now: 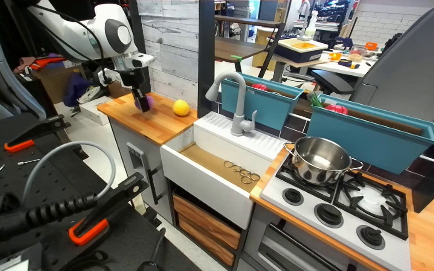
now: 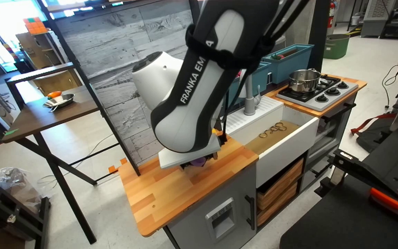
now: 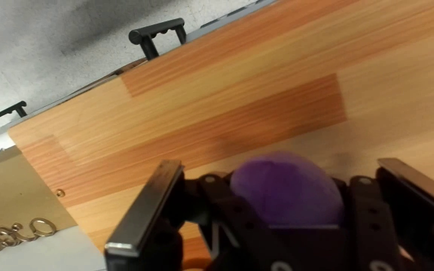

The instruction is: Slightly shift the purple toy to the left

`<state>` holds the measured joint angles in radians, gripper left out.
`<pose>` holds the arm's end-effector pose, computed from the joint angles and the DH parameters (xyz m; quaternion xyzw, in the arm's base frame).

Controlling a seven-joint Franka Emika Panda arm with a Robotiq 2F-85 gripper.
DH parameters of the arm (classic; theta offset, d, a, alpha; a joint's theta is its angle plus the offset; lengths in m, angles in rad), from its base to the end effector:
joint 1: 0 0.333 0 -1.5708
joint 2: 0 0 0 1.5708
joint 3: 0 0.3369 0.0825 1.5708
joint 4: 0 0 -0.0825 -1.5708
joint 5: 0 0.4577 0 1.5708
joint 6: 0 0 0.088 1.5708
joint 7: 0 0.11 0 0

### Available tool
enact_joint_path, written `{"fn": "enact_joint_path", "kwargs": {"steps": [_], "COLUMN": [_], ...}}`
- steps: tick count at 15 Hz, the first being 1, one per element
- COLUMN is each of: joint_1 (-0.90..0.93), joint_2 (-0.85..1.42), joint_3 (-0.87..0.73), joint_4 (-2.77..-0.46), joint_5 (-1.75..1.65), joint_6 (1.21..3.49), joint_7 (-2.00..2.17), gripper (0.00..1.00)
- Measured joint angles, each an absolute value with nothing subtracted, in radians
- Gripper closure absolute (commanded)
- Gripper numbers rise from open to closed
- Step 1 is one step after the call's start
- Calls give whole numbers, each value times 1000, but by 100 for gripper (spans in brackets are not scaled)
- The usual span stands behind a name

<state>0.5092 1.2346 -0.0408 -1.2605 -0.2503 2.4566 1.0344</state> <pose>0.6853 0.3529 -0.0621 0.9806 -0.1693 0.0516 0.0838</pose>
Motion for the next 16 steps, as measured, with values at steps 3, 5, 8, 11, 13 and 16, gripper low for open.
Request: {"fn": "enact_joint_path", "kwargs": {"steps": [3,5,8,11,13,16], "joint_1": [530,545,558,563,563,563], "joint_2": [1226,1231,1250,1288,1314,1334], "joint_3": [-13,2,17,26,26,22], "joint_4": [-1239,-1225,-1215,-1190,-1164,-1121], "joint_5": [-233,-220,-198,-177,-170,-170], "joint_6": [2454,2451,2445,2412,2392,2352], "joint_7": [1030,1027,1017,1003,997,990], "gripper": [100,100,100,100,76,60]}}
